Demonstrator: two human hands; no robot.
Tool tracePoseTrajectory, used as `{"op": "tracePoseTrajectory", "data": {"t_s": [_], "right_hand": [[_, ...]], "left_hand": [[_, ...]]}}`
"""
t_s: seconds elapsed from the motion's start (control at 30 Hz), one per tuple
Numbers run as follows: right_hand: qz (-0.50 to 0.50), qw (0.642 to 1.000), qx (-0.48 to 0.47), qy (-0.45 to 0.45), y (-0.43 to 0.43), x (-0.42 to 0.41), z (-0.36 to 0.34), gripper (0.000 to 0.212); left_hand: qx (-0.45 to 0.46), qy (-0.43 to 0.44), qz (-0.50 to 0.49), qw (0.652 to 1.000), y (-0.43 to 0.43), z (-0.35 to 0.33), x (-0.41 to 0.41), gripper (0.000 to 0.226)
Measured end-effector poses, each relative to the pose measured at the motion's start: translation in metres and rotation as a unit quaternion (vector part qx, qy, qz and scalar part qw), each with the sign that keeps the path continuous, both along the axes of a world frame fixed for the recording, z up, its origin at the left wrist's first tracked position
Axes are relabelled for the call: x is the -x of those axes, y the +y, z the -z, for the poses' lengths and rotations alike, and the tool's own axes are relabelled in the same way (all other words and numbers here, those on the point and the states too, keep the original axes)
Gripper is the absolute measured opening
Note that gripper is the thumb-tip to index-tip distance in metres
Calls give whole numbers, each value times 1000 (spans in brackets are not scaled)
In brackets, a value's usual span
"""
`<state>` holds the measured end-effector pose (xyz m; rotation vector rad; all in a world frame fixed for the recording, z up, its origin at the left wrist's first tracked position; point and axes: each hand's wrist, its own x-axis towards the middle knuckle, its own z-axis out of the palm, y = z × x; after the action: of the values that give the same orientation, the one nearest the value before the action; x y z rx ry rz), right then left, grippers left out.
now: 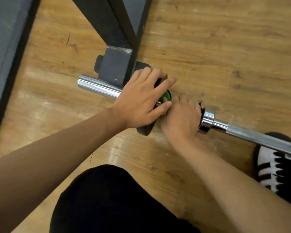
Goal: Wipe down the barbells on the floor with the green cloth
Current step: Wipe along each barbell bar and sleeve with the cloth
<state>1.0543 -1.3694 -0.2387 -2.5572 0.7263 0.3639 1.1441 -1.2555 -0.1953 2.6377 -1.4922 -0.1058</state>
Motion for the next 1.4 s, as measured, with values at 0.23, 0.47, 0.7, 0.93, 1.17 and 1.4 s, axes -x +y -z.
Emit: {"op": "tracePoseTrajectory", "data": {"t_s": [0.23, 0.47, 0.7, 0.93, 1.17, 1.4], "right_hand": [[-54, 997, 41, -43, 28, 65, 7, 40], [-23, 999, 32, -9, 24, 26, 6, 35], [-101, 994, 23, -20, 26, 39, 5, 36], [-118, 981, 80, -132, 28, 74, 19, 45], [9, 993, 75, -91, 11, 21, 20, 36], [-16, 972, 146, -181, 9, 34, 40, 56]], "left_hand": [[24, 30, 5, 999, 16, 0, 21, 74], [-1, 74, 42, 996, 49, 3, 48, 70], [41, 81, -8, 996, 41, 11, 45, 73], [-20, -3, -41, 999, 17, 4, 17, 73], [44, -12, -1, 999, 21, 15, 40, 80], [108, 37, -46, 992, 4, 17, 15, 73]]}}
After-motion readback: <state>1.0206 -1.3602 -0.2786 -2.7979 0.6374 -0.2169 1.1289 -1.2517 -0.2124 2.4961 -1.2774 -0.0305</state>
